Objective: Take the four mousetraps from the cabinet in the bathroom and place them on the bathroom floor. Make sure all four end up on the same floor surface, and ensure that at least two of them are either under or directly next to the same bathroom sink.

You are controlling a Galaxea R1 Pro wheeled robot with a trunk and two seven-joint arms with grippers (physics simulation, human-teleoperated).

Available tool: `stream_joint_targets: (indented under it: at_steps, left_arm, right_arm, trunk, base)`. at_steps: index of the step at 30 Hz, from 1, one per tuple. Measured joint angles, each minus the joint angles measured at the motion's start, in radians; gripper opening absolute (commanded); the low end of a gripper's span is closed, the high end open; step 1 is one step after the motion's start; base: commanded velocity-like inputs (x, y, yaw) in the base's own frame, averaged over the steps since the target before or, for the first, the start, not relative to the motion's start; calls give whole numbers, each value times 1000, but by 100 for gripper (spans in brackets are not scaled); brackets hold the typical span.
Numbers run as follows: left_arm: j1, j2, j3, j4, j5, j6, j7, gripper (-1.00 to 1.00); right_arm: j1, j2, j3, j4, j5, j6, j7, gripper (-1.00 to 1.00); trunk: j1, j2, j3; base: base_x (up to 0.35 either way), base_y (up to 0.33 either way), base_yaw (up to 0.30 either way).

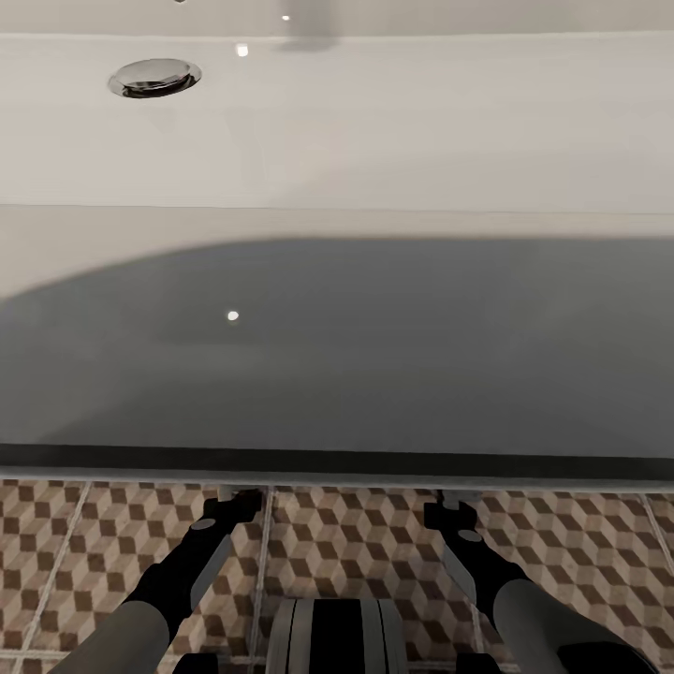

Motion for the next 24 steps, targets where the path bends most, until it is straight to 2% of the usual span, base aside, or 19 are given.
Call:
stream_joint_targets:
  at_steps: [4, 5, 24]
  left_arm:
    - [0, 0, 0, 0, 0, 0, 0, -100]
    - [0, 0, 0, 0, 0, 0, 0, -100]
    - [0, 0, 0, 0, 0, 0, 0, -100]
  right_arm:
    - [-2, 0, 0, 0, 0, 0, 0, -100]
    - [-3, 0, 0, 0, 0, 0, 0, 100]
    - [-5, 1, -1, -1, 0, -1, 3, 100]
  trunk:
    - [0, 0, 0]
    - [0, 0, 0]
    - [0, 0, 0]
  base:
    - [0, 0, 0]
    - [0, 0, 0]
    - [0, 0, 0]
